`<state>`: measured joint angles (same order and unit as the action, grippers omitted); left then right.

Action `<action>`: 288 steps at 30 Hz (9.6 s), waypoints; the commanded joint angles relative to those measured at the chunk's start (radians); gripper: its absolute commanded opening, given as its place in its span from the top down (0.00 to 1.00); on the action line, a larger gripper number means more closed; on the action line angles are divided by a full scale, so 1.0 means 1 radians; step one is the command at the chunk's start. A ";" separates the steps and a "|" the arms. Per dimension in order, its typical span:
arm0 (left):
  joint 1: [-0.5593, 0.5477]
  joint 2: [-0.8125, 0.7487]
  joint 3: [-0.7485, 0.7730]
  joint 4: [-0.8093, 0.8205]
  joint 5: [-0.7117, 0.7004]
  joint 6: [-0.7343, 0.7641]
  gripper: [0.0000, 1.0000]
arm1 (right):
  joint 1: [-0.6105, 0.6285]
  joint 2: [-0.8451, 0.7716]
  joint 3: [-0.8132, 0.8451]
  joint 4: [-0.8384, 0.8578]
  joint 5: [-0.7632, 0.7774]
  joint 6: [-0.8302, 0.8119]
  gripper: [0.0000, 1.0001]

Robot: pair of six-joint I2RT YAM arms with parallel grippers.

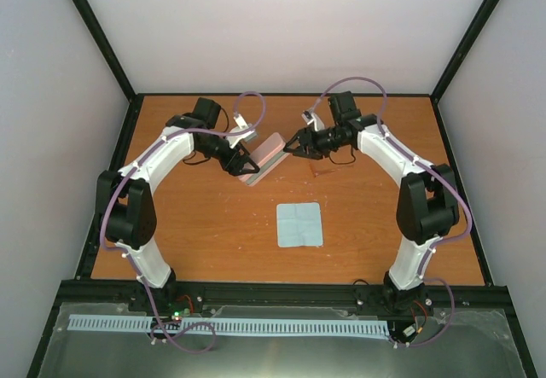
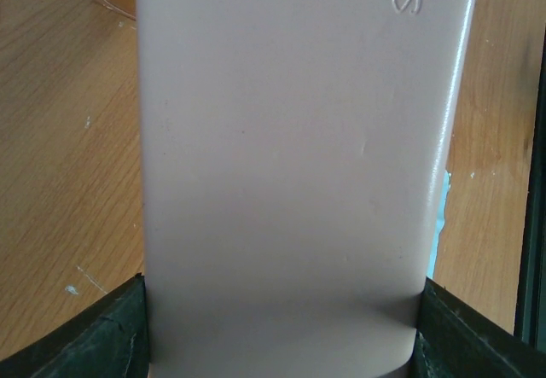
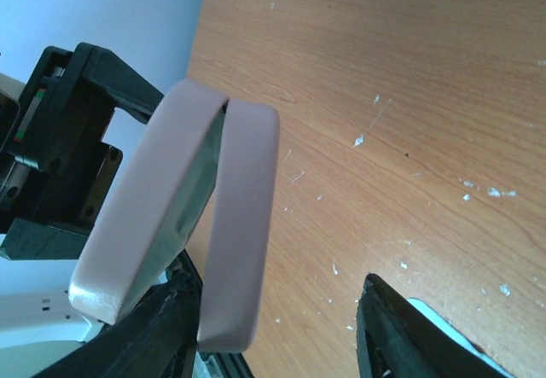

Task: Organize the sunglasses
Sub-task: Open the sunglasses case, then place the sunglasses case at the center of the board, then adjust the sunglasses case at the center of the board.

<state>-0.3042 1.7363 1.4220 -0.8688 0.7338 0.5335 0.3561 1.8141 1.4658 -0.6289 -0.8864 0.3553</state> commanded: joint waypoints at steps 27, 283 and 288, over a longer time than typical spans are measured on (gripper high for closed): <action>0.052 0.034 0.147 0.089 -0.207 -0.052 0.41 | 0.027 -0.070 -0.043 -0.144 -0.087 -0.128 0.97; 0.045 -0.163 -0.398 0.807 -0.499 -0.053 0.66 | 0.147 0.546 0.388 -0.202 0.637 0.039 0.94; 0.045 -0.189 -0.418 0.813 -0.508 -0.059 0.65 | 0.147 0.519 0.385 -0.193 0.616 0.030 0.82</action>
<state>-0.2646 1.5913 1.0130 -0.0822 0.2321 0.4622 0.5194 2.3409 1.8778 -0.8341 -0.3805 0.3862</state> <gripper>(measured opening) 0.346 0.145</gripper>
